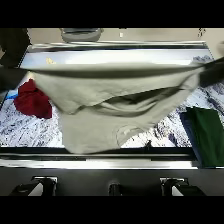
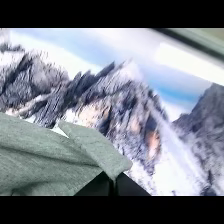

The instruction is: Fold the shirts.

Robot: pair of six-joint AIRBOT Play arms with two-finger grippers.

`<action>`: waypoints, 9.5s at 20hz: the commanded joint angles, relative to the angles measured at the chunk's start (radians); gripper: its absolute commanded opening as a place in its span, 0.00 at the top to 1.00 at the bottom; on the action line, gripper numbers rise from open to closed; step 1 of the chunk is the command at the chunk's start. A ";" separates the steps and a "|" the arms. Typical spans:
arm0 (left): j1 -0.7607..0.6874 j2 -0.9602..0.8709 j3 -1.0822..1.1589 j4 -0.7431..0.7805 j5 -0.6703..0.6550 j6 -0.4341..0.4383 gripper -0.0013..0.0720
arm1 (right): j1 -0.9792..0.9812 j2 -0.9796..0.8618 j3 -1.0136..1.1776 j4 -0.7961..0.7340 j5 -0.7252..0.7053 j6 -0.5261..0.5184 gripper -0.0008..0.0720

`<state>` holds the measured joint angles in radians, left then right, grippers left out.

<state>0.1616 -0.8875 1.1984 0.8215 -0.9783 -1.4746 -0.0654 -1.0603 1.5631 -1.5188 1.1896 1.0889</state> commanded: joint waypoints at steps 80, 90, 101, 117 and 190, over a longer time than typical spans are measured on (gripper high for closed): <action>-0.626 -0.414 -0.269 0.264 -0.144 0.098 0.00 | -0.241 -0.077 -0.778 0.486 0.272 -0.170 0.01; -0.678 -0.576 -0.285 0.161 -0.097 0.166 0.73 | -0.241 -0.076 -0.978 0.494 0.161 -0.223 0.01; -0.662 -0.514 -0.227 0.157 -0.105 0.170 0.95 | -0.239 -0.144 -1.123 0.755 -0.051 -0.285 0.02; -0.554 -0.165 0.130 0.299 -0.025 0.091 0.95 | 0.071 0.187 -0.459 0.480 -0.197 -0.222 0.93; -0.607 -0.425 -0.576 -0.406 0.404 0.083 0.95 | -0.199 -0.692 -0.125 0.377 0.251 -0.066 0.13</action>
<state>-0.4522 -1.3346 0.6209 0.4183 -0.5861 -1.4418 -0.2874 -1.7424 1.5017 -1.2041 1.5482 1.0313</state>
